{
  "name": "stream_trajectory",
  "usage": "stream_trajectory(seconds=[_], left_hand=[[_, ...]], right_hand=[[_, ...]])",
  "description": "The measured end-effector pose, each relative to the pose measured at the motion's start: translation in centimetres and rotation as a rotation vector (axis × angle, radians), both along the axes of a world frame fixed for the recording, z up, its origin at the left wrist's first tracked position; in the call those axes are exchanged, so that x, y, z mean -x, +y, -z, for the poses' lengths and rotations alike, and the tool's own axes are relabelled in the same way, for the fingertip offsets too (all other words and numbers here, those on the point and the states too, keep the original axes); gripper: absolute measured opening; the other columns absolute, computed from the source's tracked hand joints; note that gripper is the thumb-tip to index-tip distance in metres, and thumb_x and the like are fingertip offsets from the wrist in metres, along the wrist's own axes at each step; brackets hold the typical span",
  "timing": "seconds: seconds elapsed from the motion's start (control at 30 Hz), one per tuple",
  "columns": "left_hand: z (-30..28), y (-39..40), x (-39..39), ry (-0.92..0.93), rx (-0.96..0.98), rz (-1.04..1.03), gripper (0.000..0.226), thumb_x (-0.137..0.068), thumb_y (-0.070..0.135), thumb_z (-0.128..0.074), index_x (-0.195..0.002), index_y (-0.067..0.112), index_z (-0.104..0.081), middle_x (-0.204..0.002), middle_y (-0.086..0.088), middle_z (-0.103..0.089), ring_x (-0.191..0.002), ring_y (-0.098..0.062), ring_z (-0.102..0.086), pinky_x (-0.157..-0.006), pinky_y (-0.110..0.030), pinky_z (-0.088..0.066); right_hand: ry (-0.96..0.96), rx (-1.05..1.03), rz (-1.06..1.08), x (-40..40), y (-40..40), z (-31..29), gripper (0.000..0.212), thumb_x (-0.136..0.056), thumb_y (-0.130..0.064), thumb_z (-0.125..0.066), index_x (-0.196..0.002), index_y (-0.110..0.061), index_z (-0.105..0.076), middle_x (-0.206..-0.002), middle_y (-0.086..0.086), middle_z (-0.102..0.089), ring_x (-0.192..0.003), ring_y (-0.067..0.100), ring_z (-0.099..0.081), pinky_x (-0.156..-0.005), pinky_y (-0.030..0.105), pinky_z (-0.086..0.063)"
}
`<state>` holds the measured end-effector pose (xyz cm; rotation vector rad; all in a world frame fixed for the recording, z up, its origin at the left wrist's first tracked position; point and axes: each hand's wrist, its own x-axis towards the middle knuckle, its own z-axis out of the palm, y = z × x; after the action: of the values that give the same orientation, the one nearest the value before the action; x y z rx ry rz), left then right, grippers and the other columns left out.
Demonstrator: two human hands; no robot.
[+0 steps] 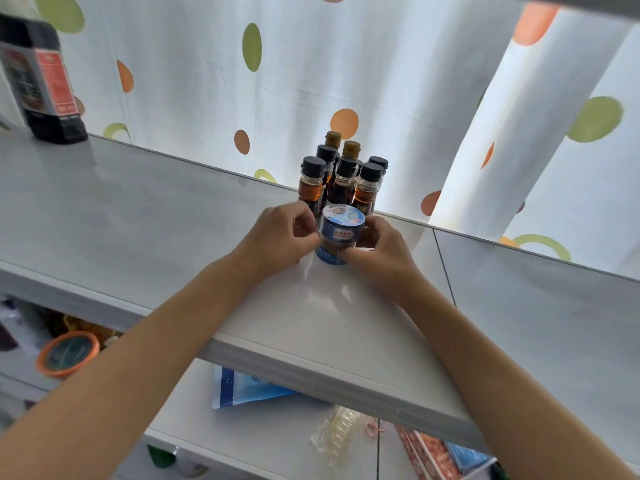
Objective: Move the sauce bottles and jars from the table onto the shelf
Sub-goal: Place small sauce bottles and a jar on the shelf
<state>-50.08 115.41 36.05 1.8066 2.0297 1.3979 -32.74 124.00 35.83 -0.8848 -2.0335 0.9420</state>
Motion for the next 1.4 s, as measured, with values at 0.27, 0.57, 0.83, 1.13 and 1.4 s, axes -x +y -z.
stream_trajectory(seconds=[0.27,0.57,0.83,1.13,1.4], left_hand=[[0.4,0.1,0.4,0.117,-0.020,0.096,0.027,-0.070,0.023,-0.081,-0.088,0.012,-0.065,-0.082,0.003,-0.068,-0.076,-0.012,-0.065,-0.063,-0.024,-0.053],[0.8,0.8,0.6,0.147,-0.014,-0.022,0.015,-0.080,0.013,-0.074,-0.090,0.012,-0.062,-0.085,-0.003,-0.068,-0.079,-0.023,-0.063,-0.069,-0.035,-0.053],[0.9,1.0,0.2,0.116,-0.011,-0.045,0.011,-0.080,0.017,-0.073,-0.087,0.012,-0.066,-0.077,0.003,-0.067,-0.073,-0.016,-0.062,-0.069,-0.029,-0.051],[0.7,0.8,0.1,0.146,0.044,-0.096,0.020,-0.082,0.025,-0.067,-0.101,0.020,-0.074,-0.092,0.003,-0.075,-0.082,-0.015,-0.069,-0.078,-0.034,-0.054],[0.3,0.5,0.1,0.179,0.101,-0.122,0.022,-0.084,0.023,-0.063,-0.104,0.021,-0.071,-0.095,-0.003,-0.073,-0.085,-0.023,-0.065,-0.078,-0.036,-0.053]], right_hand=[[-0.068,-0.041,-0.040,-0.4,0.7,0.0,0.057,-0.066,-0.010,-0.087,-0.116,-0.015,-0.061,-0.101,-0.003,-0.068,-0.095,0.015,-0.064,-0.081,0.027,-0.055],[0.013,0.001,-0.039,-0.5,0.9,0.0,0.038,-0.077,0.001,-0.077,-0.110,-0.013,-0.063,-0.093,0.003,-0.068,-0.078,0.011,-0.062,-0.073,0.019,-0.052],[0.046,0.008,0.010,0.1,1.2,0.5,0.040,-0.078,-0.009,-0.081,-0.114,-0.013,-0.063,-0.092,0.006,-0.072,-0.086,0.019,-0.071,-0.083,0.039,-0.059],[0.085,0.074,-0.043,-0.2,0.6,0.0,0.044,-0.078,0.004,-0.074,-0.116,-0.013,-0.059,-0.103,0.007,-0.073,-0.097,0.016,-0.071,-0.092,0.039,-0.057],[-0.065,-0.040,-0.085,-0.2,-0.2,-0.2,0.057,-0.079,0.001,-0.066,-0.124,-0.033,-0.055,-0.108,-0.010,-0.068,-0.103,0.000,-0.063,-0.088,0.016,-0.051]])
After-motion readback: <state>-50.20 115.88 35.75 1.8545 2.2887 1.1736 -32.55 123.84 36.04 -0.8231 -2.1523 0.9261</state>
